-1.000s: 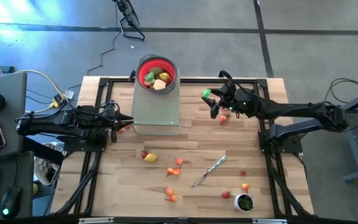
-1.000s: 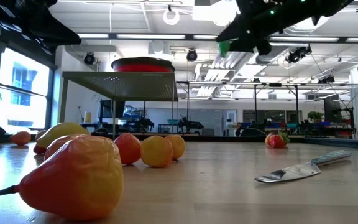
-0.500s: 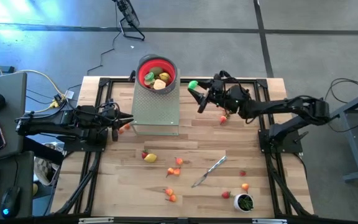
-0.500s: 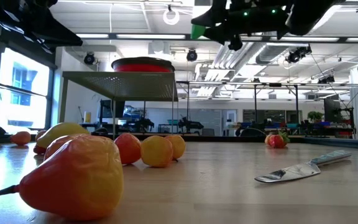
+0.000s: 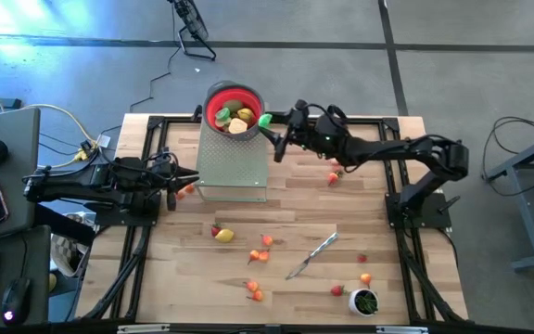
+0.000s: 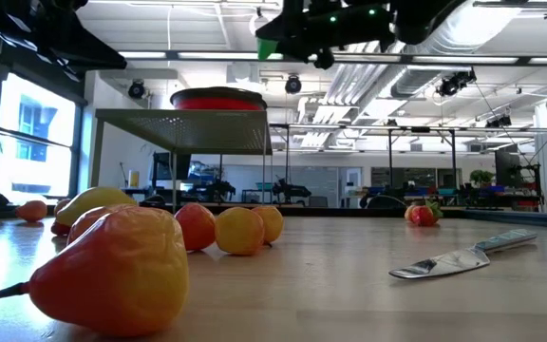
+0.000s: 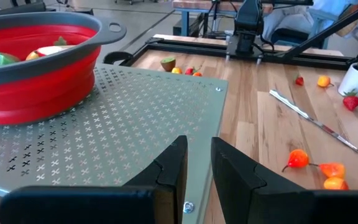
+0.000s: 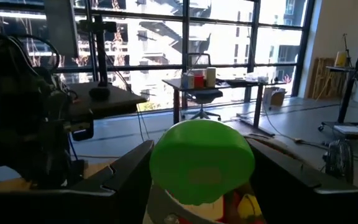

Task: Pick & Place Fruit
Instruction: Put the green half pear into the red strainer on the shelf, then put the orange pear into the red strainer on the shelf

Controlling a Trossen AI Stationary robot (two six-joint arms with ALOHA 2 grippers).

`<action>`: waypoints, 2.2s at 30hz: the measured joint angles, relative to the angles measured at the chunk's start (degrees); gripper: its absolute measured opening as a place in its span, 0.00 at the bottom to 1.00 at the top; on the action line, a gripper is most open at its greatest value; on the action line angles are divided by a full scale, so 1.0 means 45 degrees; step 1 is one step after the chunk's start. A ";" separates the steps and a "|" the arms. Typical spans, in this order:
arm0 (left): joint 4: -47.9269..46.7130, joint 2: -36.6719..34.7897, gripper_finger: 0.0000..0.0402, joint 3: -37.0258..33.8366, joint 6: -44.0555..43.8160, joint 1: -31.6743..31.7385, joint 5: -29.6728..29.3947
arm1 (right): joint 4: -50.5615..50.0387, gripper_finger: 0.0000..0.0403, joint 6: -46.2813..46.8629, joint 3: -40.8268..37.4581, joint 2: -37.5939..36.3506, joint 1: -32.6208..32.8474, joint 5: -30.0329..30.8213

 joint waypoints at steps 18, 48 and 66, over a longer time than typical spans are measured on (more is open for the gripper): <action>0.0015 0.0000 0.17 0.0000 0.0039 -0.0004 0.0000 | -0.0261 0.57 -0.1272 0.1925 0.2630 -0.1091 0.0042; -0.0061 -0.0003 0.17 0.0000 0.0003 -0.0001 0.0005 | -0.4843 0.53 -0.1836 0.1916 0.0546 -0.0367 0.1510; -0.0097 -0.0005 0.17 0.0000 0.0432 -0.0005 0.0005 | -1.3348 0.14 0.1808 0.1787 -0.2553 0.0063 0.3052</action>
